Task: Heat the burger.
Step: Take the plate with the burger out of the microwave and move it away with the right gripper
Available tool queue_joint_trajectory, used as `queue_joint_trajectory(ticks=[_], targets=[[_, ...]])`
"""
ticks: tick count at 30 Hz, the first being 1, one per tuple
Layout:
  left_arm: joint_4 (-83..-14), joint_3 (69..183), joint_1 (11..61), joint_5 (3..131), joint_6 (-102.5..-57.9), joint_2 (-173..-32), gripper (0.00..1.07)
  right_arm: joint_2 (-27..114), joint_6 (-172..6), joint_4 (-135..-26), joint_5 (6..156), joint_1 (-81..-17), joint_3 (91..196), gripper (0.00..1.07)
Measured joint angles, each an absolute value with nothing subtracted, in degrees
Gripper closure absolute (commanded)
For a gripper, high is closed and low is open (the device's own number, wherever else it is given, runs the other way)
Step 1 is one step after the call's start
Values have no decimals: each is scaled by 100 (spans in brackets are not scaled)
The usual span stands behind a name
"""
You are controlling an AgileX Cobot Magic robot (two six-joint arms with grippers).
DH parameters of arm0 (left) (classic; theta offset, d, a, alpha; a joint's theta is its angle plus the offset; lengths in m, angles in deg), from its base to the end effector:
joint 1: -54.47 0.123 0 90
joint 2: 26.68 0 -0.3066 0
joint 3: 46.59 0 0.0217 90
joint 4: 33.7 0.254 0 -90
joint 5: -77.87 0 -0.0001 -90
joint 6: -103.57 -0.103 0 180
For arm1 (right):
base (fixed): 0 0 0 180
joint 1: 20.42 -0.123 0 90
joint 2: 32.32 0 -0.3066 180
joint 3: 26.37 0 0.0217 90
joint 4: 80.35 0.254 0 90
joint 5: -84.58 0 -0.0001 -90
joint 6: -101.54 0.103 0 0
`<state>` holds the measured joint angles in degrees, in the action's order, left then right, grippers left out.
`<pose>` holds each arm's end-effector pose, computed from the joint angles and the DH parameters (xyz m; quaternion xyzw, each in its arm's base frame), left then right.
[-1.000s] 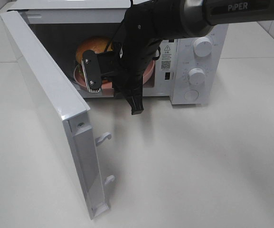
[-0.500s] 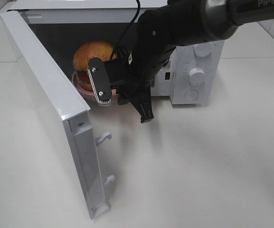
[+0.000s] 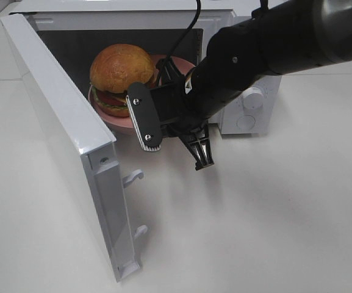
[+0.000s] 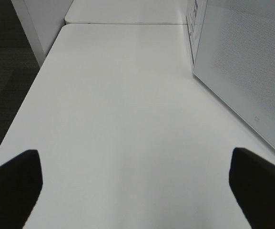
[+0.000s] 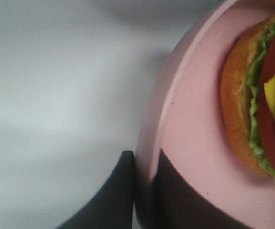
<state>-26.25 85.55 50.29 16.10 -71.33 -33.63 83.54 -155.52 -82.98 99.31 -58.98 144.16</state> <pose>-0.0167 0.0130 0.2787 -0.0108 0.8489 0.0222 0.5280 0.3288 0.2606 0.1907 -0.8052 0.4846 -0.1249 0.3180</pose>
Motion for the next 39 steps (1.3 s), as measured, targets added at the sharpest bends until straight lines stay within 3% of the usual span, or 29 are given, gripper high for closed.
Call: queue_joint_trajectory(ticks=[17,39], targets=[[-2625,8555,5029,1610,-7133,-3363,6,7226,-15564,-8344,9232,-5904,12657,107],[-2625,8555,5029,1610,-7133,-3363,6,5633,-15266,-8327,9083,-5886,11265,107]])
